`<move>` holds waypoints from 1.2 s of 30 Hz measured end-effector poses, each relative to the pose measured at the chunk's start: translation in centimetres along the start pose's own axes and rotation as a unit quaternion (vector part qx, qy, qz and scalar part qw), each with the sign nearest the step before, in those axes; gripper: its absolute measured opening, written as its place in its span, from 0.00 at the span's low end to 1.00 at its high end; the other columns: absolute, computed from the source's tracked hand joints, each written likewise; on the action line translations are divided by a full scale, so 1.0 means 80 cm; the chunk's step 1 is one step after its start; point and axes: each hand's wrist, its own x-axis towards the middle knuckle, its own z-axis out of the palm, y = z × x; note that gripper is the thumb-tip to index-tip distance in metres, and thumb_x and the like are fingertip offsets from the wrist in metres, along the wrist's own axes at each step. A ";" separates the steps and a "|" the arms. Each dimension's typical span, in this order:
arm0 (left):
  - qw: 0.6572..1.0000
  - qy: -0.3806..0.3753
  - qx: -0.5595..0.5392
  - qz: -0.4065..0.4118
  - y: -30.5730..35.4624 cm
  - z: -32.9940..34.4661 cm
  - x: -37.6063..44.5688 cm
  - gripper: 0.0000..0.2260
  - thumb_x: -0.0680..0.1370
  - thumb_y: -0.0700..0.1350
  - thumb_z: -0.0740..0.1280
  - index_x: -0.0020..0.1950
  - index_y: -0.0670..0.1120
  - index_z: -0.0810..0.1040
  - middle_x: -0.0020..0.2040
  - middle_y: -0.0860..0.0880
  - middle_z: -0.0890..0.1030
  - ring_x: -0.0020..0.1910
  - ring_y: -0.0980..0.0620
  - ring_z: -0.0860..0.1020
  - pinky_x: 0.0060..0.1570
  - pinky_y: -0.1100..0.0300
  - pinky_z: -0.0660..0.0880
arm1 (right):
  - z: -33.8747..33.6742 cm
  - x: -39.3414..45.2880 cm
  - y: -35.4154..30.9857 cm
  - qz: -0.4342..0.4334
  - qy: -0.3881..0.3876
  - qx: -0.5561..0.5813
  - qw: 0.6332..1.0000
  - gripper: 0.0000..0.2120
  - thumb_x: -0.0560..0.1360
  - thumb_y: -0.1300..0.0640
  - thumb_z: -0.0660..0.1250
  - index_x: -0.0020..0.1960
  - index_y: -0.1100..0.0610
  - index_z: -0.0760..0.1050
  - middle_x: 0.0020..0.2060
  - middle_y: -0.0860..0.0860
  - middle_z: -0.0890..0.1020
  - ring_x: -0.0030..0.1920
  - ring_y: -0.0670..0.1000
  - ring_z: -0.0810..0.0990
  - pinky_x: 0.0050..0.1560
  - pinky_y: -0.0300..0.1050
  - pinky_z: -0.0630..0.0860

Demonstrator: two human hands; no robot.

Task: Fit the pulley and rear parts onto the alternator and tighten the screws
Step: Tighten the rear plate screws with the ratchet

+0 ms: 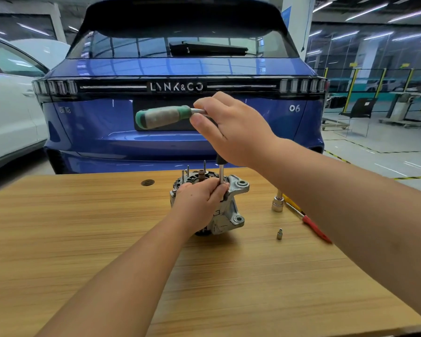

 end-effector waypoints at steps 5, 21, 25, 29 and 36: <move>1.000 -0.005 -0.004 0.001 0.002 -0.002 -0.001 0.16 0.85 0.56 0.55 0.52 0.51 0.79 0.34 0.53 0.79 0.31 0.55 0.72 0.55 0.46 0.72 | -0.024 0.023 -0.011 -0.004 -0.090 -0.059 0.994 0.19 0.85 0.45 0.54 0.43 0.53 0.74 0.37 0.49 0.74 0.39 0.52 0.72 0.39 0.49 0.69; 1.000 0.002 -0.008 -0.004 0.000 0.000 0.000 0.15 0.84 0.57 0.55 0.51 0.53 0.79 0.36 0.54 0.79 0.33 0.56 0.74 0.50 0.51 0.68 | 0.007 0.015 -0.007 0.411 0.159 0.668 0.599 0.06 0.82 0.53 0.66 0.49 0.54 0.78 0.42 0.48 0.82 0.42 0.49 0.80 0.45 0.44 0.76; 1.000 -0.003 0.001 0.000 0.001 -0.001 0.000 0.15 0.85 0.56 0.55 0.53 0.52 0.79 0.35 0.55 0.78 0.33 0.57 0.73 0.52 0.50 0.69 | 0.020 -0.010 -0.004 0.149 0.226 0.280 0.921 0.10 0.83 0.56 0.63 0.59 0.56 0.81 0.53 0.48 0.83 0.55 0.45 0.80 0.57 0.37 0.75; 1.000 0.002 -0.002 0.002 0.002 0.000 0.000 0.15 0.85 0.55 0.55 0.54 0.51 0.79 0.35 0.55 0.78 0.32 0.57 0.72 0.56 0.47 0.71 | 0.014 -0.012 0.004 -0.009 0.134 0.026 0.991 0.11 0.80 0.62 0.61 0.57 0.61 0.81 0.49 0.55 0.81 0.48 0.58 0.77 0.45 0.53 0.76; 1.000 0.002 -0.005 -0.011 0.004 0.000 -0.001 0.15 0.84 0.56 0.55 0.52 0.52 0.79 0.34 0.54 0.78 0.33 0.57 0.73 0.57 0.46 0.71 | 0.002 -0.006 0.000 0.010 0.011 0.036 0.999 0.21 0.82 0.44 0.54 0.65 0.56 0.72 0.52 0.50 0.73 0.44 0.52 0.72 0.42 0.51 0.73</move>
